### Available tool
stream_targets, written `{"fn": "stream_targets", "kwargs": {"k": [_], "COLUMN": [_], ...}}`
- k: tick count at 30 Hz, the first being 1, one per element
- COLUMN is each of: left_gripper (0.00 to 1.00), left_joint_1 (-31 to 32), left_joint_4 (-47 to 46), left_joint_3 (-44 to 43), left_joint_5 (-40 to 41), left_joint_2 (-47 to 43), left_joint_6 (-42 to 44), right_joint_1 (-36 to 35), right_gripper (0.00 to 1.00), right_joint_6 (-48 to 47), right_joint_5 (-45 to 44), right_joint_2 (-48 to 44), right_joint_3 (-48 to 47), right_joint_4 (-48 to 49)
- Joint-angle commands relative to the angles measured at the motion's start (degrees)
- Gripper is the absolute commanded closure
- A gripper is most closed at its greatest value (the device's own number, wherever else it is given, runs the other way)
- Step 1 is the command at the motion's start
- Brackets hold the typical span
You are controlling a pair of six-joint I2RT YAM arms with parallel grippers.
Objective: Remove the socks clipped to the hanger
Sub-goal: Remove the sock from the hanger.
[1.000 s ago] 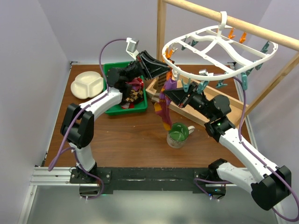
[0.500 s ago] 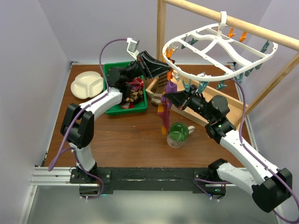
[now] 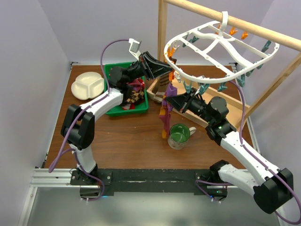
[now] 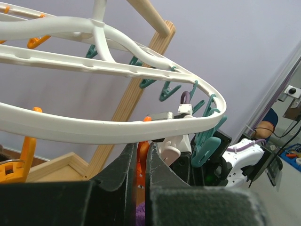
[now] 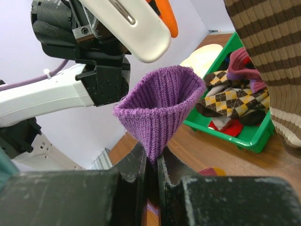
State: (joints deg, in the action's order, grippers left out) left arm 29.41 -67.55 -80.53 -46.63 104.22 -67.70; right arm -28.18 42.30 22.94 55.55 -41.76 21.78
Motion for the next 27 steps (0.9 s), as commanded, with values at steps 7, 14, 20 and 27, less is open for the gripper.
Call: {"fn": "stream_targets", "kwargs": {"k": [7,14,20,27], "left_gripper": [0.98,0.93,0.91,0.9], "left_joint_1": [0.4,0.4,0.4,0.4], "left_joint_4": [1.5,2.7,2.9,3.0], "left_joint_3": [-0.6,-0.2,-0.4,-0.3], "left_joint_5": [1.1,1.2,1.5,1.5], "left_joint_2": [-3.6,-3.9,-3.9,-3.9], "left_joint_6": [3.0,3.9,4.1,4.1], "right_joint_1": [-0.2,-0.3,-0.3,-0.2], "right_gripper": [0.99,0.99,0.97,0.98], "right_joint_6": [-2.4,-4.2,-5.6,-4.2], "right_joint_5": [-1.9,-2.4,-2.8,-3.4], "right_joint_2": [-0.4,-0.4,-0.2,1.8], "right_joint_3": [0.4,-1.0,-3.2,-3.2], "right_joint_4": [0.4,-1.0,-2.7,-3.6]}}
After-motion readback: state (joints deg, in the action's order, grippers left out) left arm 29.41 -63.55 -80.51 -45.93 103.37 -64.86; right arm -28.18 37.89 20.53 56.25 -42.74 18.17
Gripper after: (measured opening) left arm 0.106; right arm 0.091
